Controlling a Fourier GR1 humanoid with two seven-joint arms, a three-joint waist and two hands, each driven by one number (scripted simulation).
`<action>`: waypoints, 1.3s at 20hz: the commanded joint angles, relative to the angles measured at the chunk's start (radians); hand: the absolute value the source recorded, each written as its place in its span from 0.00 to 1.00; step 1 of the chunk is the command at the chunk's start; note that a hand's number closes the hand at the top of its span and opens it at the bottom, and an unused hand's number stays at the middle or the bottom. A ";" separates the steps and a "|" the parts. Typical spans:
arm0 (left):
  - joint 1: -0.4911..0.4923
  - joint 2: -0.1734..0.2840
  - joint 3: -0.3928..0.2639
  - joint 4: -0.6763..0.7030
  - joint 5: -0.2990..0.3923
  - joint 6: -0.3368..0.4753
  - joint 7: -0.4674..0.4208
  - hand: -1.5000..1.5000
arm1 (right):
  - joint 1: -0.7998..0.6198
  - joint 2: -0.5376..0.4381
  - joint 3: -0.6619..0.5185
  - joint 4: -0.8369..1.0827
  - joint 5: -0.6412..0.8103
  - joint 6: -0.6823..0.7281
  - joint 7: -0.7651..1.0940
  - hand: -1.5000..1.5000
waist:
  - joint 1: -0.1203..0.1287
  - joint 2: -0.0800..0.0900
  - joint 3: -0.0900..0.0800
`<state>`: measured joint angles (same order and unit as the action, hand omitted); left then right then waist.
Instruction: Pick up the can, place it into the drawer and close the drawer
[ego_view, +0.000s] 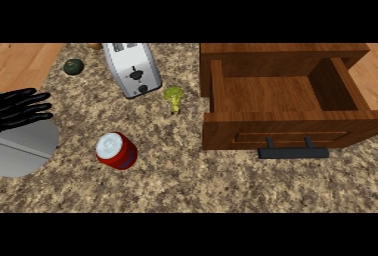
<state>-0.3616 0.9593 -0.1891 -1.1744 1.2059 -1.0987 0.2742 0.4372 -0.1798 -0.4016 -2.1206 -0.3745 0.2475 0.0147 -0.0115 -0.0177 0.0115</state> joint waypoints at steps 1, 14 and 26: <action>-0.028 -0.156 -0.040 -0.031 -0.059 0.029 -0.002 0.00 | 0.054 0.033 0.014 -0.024 0.028 0.013 -0.003 0.00 | -0.014 0.018 -0.012; 0.001 -0.406 0.120 0.111 -0.541 -0.066 -0.145 0.00 | 0.016 0.015 -0.069 0.011 -0.037 0.069 -0.012 0.00 | -0.005 0.022 -0.013; -0.058 -0.534 0.224 0.336 -1.058 -0.014 -0.523 0.00 | 0.062 0.022 -0.151 -0.026 -0.089 0.149 0.049 0.00 | -0.010 0.023 -0.014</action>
<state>-0.4201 0.4418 0.0172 -0.9070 0.2978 -1.0642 -0.0697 0.4860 -0.1686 -0.5418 -2.1492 -0.4743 0.3678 0.0592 -0.0218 0.0044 -0.0021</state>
